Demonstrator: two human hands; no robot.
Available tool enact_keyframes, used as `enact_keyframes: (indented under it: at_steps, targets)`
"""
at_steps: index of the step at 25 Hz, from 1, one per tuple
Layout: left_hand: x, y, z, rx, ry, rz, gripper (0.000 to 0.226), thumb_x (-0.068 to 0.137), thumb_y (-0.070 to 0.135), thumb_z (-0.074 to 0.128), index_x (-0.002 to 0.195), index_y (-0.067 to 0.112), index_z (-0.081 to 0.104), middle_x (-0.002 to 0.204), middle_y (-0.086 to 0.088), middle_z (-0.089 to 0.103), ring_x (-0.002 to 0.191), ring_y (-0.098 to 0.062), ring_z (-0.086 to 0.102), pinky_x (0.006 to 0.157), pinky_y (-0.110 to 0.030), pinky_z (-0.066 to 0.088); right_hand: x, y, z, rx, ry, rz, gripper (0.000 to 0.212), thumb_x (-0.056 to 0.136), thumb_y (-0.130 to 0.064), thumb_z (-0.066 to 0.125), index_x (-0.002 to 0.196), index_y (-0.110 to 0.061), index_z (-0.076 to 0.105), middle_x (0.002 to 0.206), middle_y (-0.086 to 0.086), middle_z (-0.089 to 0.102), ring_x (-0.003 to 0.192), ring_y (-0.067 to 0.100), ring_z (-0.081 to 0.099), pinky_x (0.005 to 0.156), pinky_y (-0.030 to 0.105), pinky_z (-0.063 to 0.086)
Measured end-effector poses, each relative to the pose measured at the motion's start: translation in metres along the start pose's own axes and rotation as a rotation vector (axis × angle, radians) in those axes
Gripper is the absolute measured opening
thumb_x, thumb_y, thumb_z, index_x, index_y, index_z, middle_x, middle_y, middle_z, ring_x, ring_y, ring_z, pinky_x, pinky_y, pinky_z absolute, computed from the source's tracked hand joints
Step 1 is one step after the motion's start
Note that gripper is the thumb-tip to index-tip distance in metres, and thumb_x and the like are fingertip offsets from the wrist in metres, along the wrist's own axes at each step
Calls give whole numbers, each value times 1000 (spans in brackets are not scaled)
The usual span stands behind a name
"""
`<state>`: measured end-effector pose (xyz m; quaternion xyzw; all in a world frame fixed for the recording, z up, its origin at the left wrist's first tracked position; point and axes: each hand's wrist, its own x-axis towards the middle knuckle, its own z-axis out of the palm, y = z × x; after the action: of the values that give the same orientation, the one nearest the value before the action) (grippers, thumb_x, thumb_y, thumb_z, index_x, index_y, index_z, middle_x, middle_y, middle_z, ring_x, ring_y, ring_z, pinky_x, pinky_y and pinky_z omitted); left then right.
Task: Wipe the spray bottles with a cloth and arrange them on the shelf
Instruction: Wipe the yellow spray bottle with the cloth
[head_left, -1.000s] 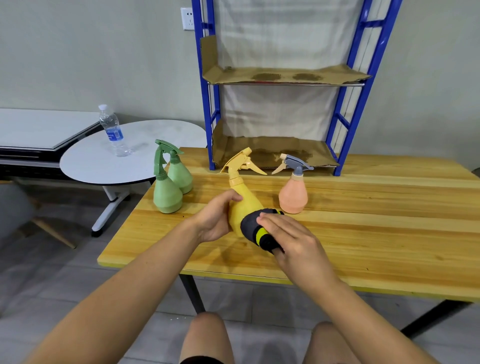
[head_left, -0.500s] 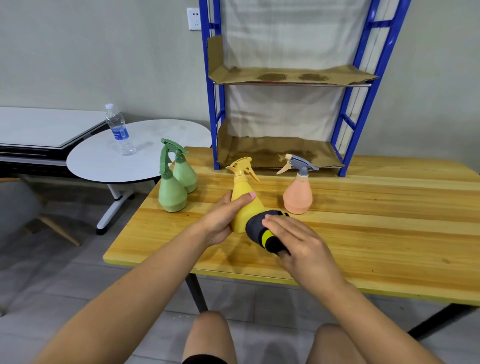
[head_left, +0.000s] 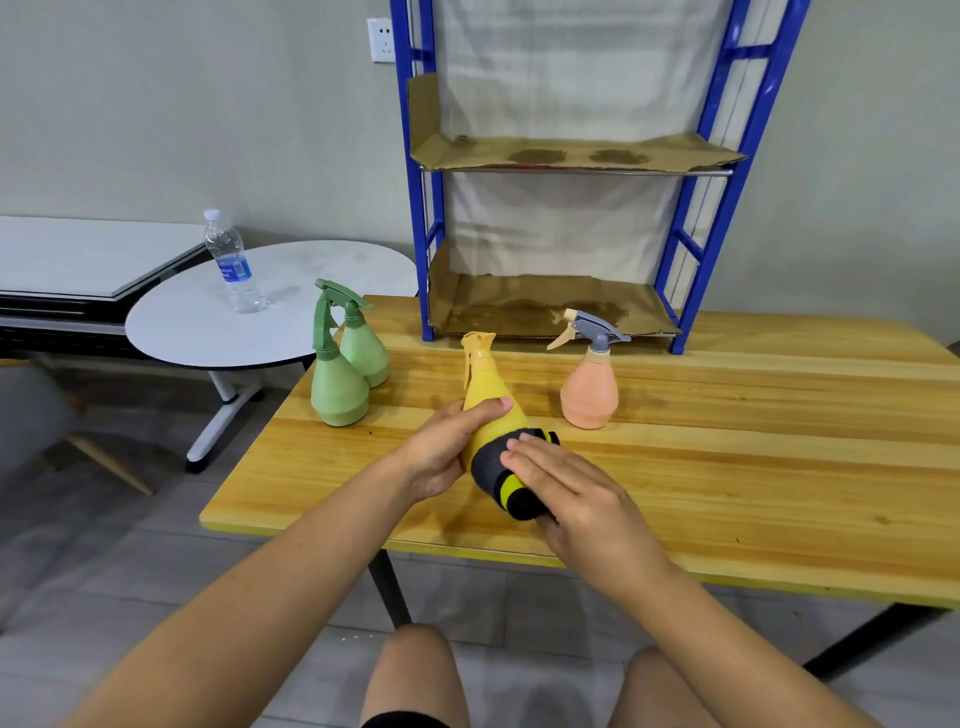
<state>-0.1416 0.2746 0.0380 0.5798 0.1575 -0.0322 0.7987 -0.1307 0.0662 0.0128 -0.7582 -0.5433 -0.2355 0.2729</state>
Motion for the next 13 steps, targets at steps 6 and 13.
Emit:
enact_keyframes:
  at_steps: [6, 13]
  targets:
    - [-2, 22, 10, -183, 82, -99, 53, 90, 48, 67, 125, 9, 60, 119, -21, 69, 104, -34, 69, 93, -50, 55, -9, 5, -5, -53, 59, -41, 54, 81, 6, 72, 133, -5, 61, 142, 8, 56, 138, 22, 47, 102, 45, 50]
    - [1, 31, 13, -177, 139, -139, 57, 87, 49, 70, 126, 10, 59, 117, -21, 69, 98, -33, 69, 82, -47, 58, 9, 6, -2, -85, 174, -103, 39, 93, 7, 56, 130, -4, 64, 139, 9, 59, 135, 23, 50, 102, 43, 50]
